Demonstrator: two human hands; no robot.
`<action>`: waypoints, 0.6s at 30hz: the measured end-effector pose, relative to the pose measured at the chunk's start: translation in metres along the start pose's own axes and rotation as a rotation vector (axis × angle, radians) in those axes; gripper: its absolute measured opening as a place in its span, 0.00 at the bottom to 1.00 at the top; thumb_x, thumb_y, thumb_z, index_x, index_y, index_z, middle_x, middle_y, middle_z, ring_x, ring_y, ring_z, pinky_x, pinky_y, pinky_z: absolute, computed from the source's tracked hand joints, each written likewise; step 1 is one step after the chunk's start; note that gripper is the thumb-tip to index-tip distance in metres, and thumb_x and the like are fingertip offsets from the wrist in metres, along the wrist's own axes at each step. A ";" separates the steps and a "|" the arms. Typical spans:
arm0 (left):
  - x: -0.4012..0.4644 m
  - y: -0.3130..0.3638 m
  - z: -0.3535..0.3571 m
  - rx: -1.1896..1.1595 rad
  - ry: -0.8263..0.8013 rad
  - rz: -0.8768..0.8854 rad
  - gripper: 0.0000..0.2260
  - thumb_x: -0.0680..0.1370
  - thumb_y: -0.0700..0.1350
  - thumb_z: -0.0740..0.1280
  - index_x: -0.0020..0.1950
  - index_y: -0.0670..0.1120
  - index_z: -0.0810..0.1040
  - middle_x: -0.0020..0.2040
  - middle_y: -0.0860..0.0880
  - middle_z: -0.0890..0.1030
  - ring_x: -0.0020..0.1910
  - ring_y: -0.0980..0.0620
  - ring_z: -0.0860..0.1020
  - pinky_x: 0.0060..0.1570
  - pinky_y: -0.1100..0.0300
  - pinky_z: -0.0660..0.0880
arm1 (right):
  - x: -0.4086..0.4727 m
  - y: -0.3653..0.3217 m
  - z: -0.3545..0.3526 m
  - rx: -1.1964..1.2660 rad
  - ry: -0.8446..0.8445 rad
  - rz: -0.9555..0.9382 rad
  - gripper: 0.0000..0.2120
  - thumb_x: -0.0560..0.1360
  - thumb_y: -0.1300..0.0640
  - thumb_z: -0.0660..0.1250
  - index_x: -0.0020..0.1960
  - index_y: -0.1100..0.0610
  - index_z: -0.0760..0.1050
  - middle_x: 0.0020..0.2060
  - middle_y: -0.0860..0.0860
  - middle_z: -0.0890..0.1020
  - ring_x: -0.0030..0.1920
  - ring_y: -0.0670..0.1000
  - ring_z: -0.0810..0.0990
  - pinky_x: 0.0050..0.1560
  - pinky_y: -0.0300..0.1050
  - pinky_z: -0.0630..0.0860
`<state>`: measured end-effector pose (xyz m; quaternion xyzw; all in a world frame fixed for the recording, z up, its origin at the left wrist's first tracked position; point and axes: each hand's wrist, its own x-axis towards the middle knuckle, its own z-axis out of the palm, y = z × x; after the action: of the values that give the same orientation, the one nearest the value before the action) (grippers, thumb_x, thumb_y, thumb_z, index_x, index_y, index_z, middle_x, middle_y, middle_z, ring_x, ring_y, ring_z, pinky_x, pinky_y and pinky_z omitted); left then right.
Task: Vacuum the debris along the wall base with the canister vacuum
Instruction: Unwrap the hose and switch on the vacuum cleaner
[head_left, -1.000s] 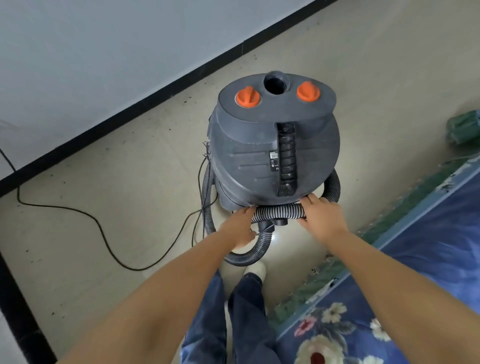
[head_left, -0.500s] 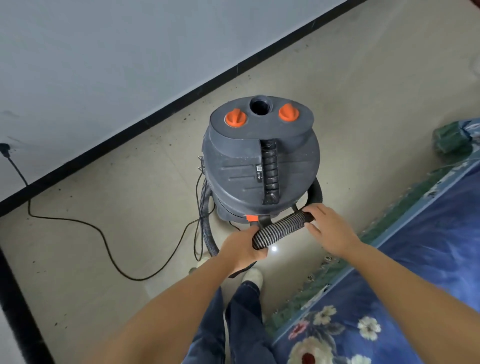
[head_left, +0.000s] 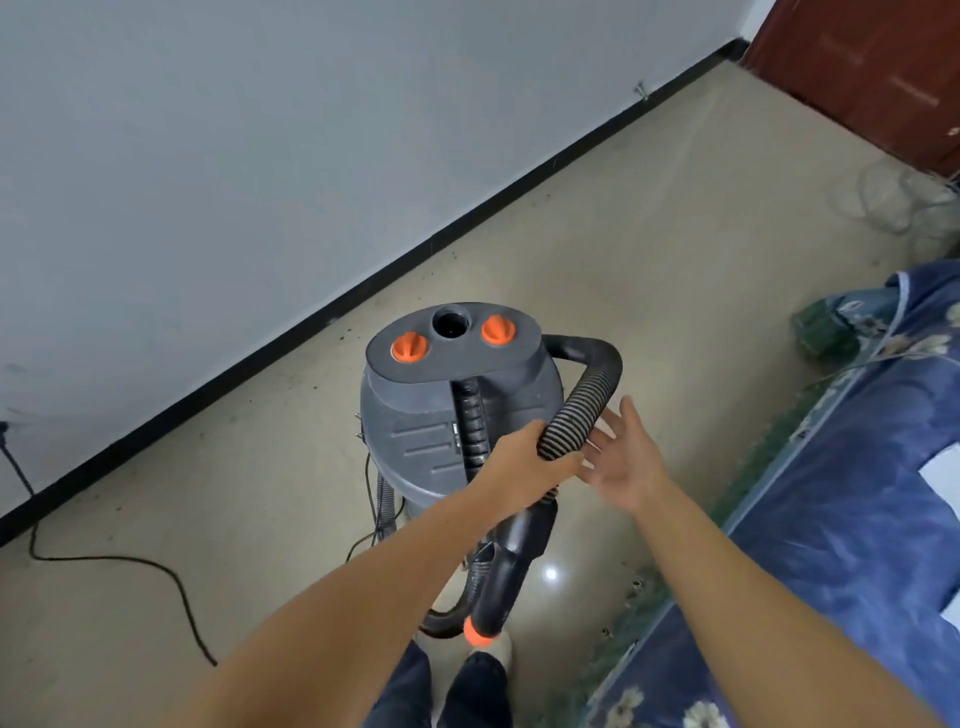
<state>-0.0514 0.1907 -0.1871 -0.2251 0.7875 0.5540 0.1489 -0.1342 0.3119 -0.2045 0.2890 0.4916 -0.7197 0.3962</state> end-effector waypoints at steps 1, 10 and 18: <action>0.004 0.010 -0.006 -0.064 0.041 -0.014 0.11 0.76 0.48 0.68 0.54 0.44 0.75 0.41 0.51 0.78 0.35 0.58 0.75 0.31 0.73 0.71 | -0.001 -0.007 0.003 -0.061 -0.037 -0.005 0.27 0.80 0.38 0.53 0.72 0.52 0.66 0.51 0.53 0.80 0.48 0.52 0.79 0.46 0.51 0.75; 0.061 0.082 -0.128 -0.892 0.275 -0.156 0.10 0.75 0.46 0.70 0.48 0.40 0.74 0.37 0.43 0.79 0.34 0.46 0.78 0.44 0.50 0.80 | -0.031 -0.032 0.067 -0.772 -0.413 -0.084 0.23 0.79 0.42 0.61 0.69 0.54 0.70 0.55 0.60 0.81 0.55 0.59 0.81 0.60 0.47 0.74; 0.061 0.058 -0.262 -1.376 0.437 -0.196 0.14 0.76 0.43 0.70 0.58 0.40 0.71 0.44 0.43 0.79 0.38 0.46 0.81 0.39 0.50 0.81 | -0.016 -0.064 0.182 -1.674 0.078 -0.854 0.13 0.71 0.57 0.69 0.55 0.57 0.73 0.45 0.54 0.79 0.48 0.59 0.78 0.50 0.50 0.72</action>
<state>-0.1302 -0.0503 -0.0805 -0.4427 0.2490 0.8503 -0.1382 -0.1848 0.1594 -0.0973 -0.2706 0.9264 -0.2065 0.1608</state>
